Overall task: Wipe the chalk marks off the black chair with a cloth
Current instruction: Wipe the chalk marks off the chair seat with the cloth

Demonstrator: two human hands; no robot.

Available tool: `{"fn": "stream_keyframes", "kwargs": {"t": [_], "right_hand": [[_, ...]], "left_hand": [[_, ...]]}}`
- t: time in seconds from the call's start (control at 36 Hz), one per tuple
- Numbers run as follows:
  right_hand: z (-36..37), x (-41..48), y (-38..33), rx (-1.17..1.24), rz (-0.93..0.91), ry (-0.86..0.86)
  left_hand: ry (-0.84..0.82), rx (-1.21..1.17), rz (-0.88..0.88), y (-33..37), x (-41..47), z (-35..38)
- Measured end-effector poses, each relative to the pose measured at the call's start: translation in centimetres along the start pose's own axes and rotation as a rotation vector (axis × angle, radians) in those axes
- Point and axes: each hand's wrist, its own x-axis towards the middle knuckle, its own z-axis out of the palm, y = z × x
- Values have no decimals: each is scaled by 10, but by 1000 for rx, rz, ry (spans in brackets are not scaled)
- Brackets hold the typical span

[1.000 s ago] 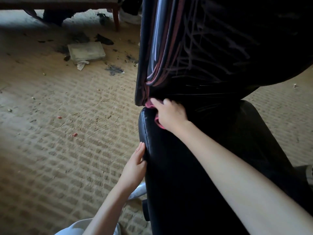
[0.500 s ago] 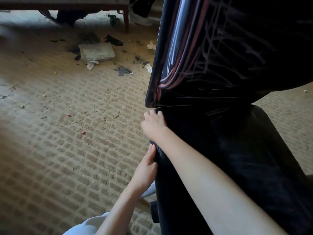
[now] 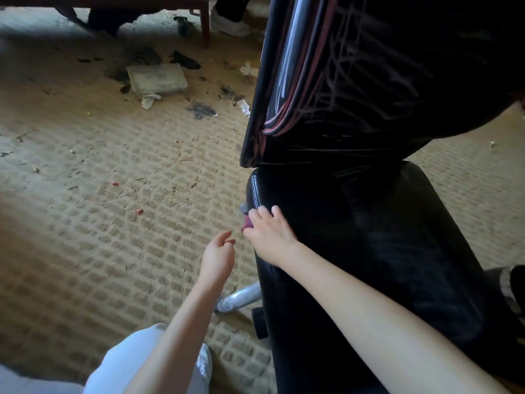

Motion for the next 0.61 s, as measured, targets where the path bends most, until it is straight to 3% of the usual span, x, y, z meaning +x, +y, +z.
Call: {"fn": "stream_keyframes", "kwargs": {"t": [0.33, 0.5, 0.61], "right_hand": [[29, -107, -45, -48, 12, 61], [46, -148, -60, -38, -32, 4], [51, -171, -61, -37, -80, -8]], "left_hand": [[-129, 284, -1, -29, -55, 27], [-261, 176, 22, -48, -85, 34], [-339, 247, 63, -60, -92, 44]]}}
